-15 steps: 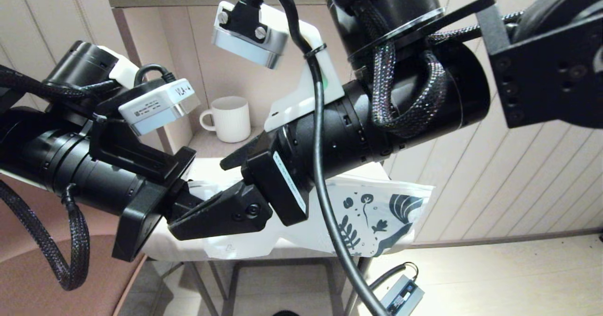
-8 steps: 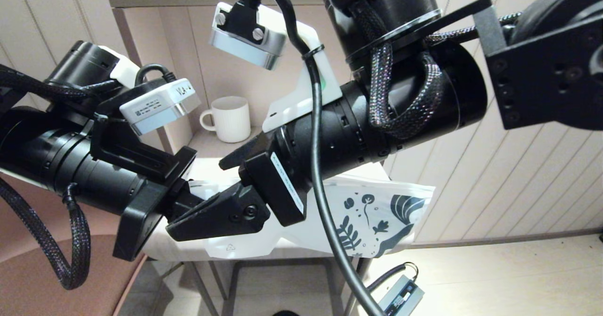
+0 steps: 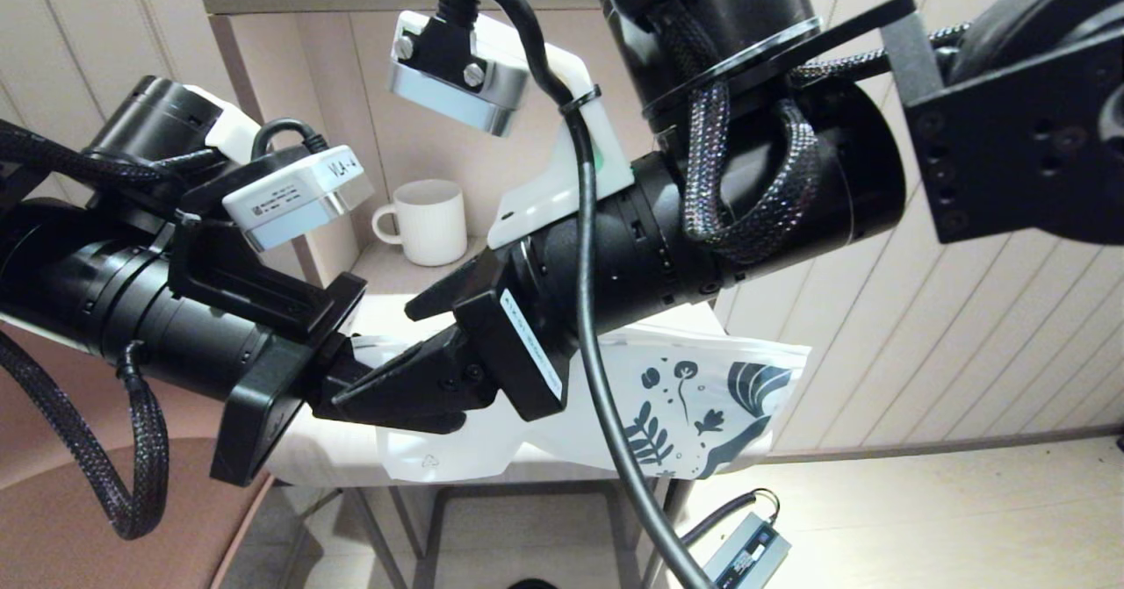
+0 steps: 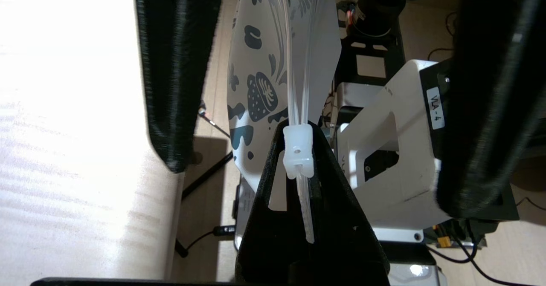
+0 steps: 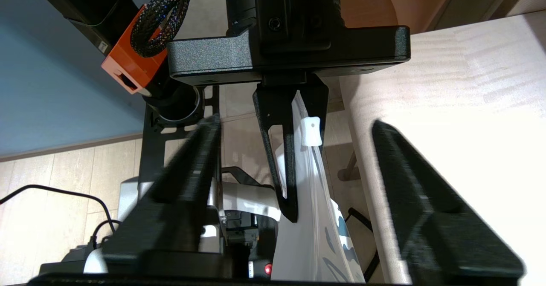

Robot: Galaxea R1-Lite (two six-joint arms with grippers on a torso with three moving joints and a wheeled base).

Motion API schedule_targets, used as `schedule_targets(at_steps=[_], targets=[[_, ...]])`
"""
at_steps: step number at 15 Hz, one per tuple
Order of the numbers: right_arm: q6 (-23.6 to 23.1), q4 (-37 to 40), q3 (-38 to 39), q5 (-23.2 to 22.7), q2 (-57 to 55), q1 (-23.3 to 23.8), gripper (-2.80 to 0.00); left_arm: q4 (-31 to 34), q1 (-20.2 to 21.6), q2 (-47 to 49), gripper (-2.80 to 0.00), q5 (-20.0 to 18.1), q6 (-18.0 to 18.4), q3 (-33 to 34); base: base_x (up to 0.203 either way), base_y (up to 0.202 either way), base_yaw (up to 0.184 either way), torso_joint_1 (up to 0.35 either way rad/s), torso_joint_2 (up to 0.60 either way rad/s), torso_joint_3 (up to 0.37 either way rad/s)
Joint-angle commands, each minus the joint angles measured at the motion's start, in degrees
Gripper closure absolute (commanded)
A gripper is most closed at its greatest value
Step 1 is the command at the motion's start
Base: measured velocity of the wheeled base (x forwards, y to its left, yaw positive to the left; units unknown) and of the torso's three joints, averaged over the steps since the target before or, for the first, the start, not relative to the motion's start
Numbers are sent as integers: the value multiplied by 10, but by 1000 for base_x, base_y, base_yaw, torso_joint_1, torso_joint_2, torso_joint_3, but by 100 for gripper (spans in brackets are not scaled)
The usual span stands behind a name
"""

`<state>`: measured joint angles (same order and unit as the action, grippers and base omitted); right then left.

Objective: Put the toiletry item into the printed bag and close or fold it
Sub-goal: Close the strorage bag and place it on the desk

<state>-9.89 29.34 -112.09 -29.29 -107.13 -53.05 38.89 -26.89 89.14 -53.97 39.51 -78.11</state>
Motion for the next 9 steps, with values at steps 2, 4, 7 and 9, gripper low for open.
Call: schedule_targets(at_steps=[2, 4, 7, 9], targets=[[0, 2, 0, -1, 1, 1, 0, 2, 0, 0, 0, -3, 2, -1, 0, 0, 0, 0, 0, 0], [0, 1, 0, -1, 1, 0, 0, 2, 0, 1, 0, -3, 2, 0, 0, 0, 0, 0, 0, 0], [0, 1, 0, -2, 2, 1, 0, 2, -1, 0, 0, -3, 3, -2, 0, 0, 0, 0, 0, 0], [-1, 1, 0, -3, 3, 1, 0, 2, -4, -1, 0, -3, 2, -2, 0, 0, 0, 0, 0, 0]])
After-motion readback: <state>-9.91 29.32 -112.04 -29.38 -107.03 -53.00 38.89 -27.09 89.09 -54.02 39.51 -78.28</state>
